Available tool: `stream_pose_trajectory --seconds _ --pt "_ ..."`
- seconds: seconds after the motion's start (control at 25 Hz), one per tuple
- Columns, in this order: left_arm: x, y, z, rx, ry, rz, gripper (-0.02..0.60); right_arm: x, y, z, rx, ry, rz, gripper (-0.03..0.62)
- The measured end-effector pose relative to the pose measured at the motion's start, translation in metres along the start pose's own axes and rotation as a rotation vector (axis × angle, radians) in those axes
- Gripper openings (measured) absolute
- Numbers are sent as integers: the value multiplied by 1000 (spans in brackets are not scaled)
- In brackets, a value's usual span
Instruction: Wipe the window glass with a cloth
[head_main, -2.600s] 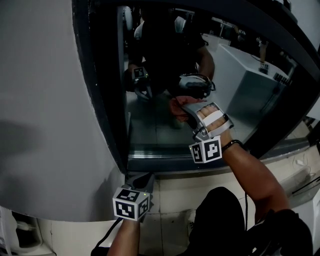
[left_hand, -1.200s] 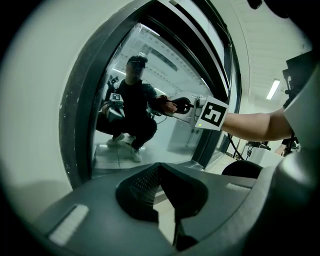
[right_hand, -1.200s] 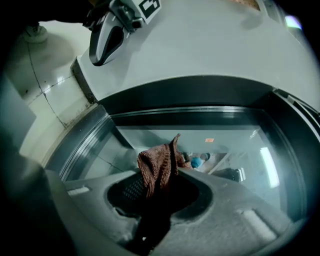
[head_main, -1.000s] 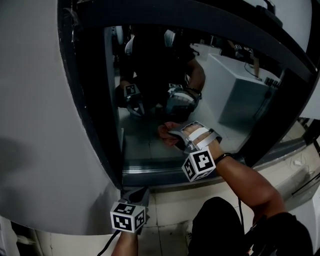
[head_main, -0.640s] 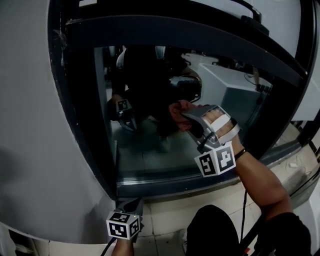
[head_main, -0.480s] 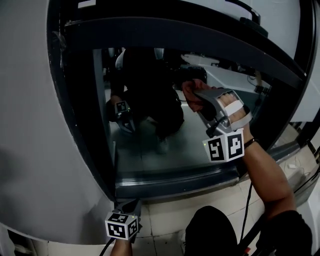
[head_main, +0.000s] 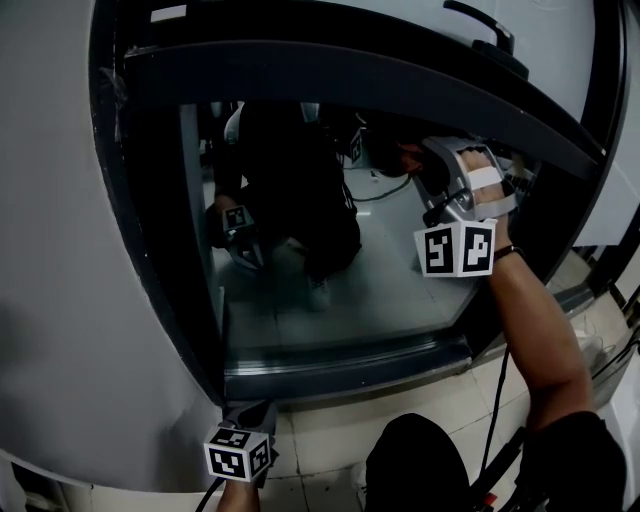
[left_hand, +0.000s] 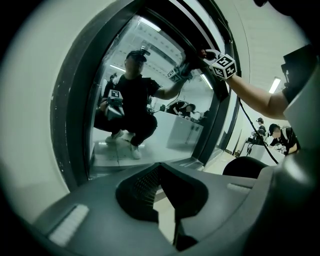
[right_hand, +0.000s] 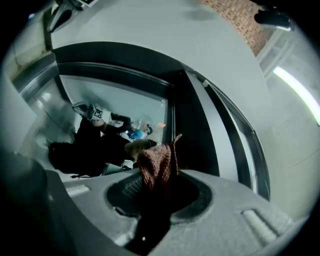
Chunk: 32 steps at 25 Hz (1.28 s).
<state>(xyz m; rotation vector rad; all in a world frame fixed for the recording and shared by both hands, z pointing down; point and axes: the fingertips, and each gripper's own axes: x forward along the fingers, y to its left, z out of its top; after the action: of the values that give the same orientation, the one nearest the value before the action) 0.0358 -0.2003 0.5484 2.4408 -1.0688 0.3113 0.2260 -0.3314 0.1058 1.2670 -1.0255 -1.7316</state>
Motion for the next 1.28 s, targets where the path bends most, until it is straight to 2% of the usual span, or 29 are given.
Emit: stream_pose_trajectory --seconds 0.24,0.68,0.96,1.28 --pt "-1 2 -2 -3 4 2 17 2 1 -9 -87 -1 -26 74" --pt "-4 0 -3 -5 3 -3 17 -7 20 -7 -9 -26 9 71" --pt "-6 -3 -3 -5 2 -6 17 -21 56 5 -20 -62 81 72" --pt "-4 -4 -4 -6 4 -10 17 -34 90 15 17 -82 128 74"
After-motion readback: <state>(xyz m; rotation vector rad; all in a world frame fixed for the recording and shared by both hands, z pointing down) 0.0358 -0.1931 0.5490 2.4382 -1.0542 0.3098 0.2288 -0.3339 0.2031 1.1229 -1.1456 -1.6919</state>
